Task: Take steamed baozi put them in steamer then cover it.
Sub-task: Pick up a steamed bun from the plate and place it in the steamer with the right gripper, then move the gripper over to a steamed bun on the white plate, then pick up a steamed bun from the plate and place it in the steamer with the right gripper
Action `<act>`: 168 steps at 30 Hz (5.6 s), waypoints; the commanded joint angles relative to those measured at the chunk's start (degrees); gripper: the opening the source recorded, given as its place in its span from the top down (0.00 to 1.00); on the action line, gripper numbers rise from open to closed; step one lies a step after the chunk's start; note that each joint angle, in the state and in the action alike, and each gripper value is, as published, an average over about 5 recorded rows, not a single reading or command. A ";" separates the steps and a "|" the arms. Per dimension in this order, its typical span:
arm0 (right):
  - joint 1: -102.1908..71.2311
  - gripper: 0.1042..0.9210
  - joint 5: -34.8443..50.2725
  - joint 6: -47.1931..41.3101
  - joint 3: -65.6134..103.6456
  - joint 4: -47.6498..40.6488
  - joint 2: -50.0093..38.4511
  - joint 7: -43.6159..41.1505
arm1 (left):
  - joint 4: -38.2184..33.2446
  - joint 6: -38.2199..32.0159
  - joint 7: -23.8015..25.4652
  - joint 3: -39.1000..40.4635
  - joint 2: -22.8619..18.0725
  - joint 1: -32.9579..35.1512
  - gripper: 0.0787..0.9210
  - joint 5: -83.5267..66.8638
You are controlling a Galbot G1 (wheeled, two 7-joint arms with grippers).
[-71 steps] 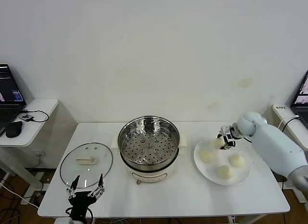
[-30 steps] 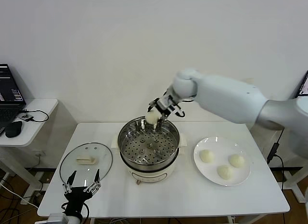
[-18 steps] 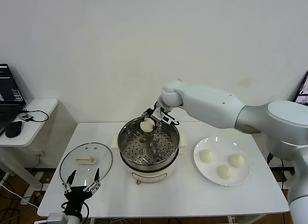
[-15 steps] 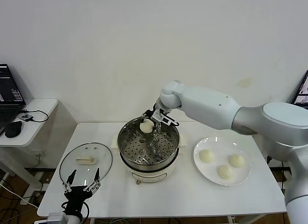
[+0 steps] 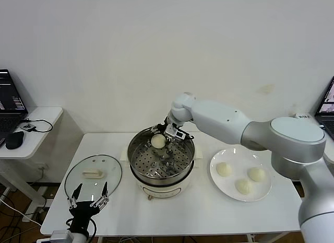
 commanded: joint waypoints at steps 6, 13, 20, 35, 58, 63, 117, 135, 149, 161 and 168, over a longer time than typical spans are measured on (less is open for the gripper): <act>14.20 0.12 25.21 -27.00 -2.92 22.04 -14.95 -9.37 | -1.95 0.66 0.19 -0.44 0.78 0.21 0.12 -0.10; 21.74 0.12 30.89 -43.80 -5.26 35.01 -29.89 -11.78 | -2.79 1.37 0.53 -1.13 1.66 -0.37 0.12 -0.23; 17.72 0.12 26.87 -46.53 -3.99 43.41 -46.91 -13.62 | -3.03 1.27 0.47 -2.43 2.46 -0.38 0.12 -0.13; -12.60 0.12 9.58 -42.71 13.42 34.04 -49.67 -13.80 | -1.99 1.75 0.64 -3.05 2.27 -1.51 0.12 1.14; -27.69 0.12 2.97 -41.35 23.36 18.34 -33.01 -10.98 | -1.14 1.64 0.30 -5.71 2.35 -0.14 0.12 1.78; -28.45 0.12 1.77 -40.49 24.56 15.75 -31.23 -10.19 | -1.04 1.60 0.28 -5.75 2.43 -0.25 0.12 1.78; 19.92 0.41 31.51 -48.53 -3.42 36.21 -39.26 -11.46 | -3.23 1.67 0.07 -4.15 2.80 -1.59 0.12 1.81; 12.43 0.39 46.76 -58.83 -2.26 26.27 -9.42 -0.46 | -3.13 1.72 0.09 -5.22 3.07 -2.29 0.12 1.55; 2.57 0.39 44.75 -61.27 -0.73 16.17 0.63 2.73 | -3.05 1.68 0.06 -5.97 2.71 -2.69 0.12 1.16; -1.06 0.38 43.44 -62.64 -0.24 12.93 4.11 2.93 | -2.90 1.66 0.09 -5.72 2.61 -2.90 0.12 1.20; -1.46 0.38 42.24 -62.97 -0.34 12.15 4.40 3.07 | -2.83 1.61 0.09 -5.77 2.62 -2.89 0.12 1.17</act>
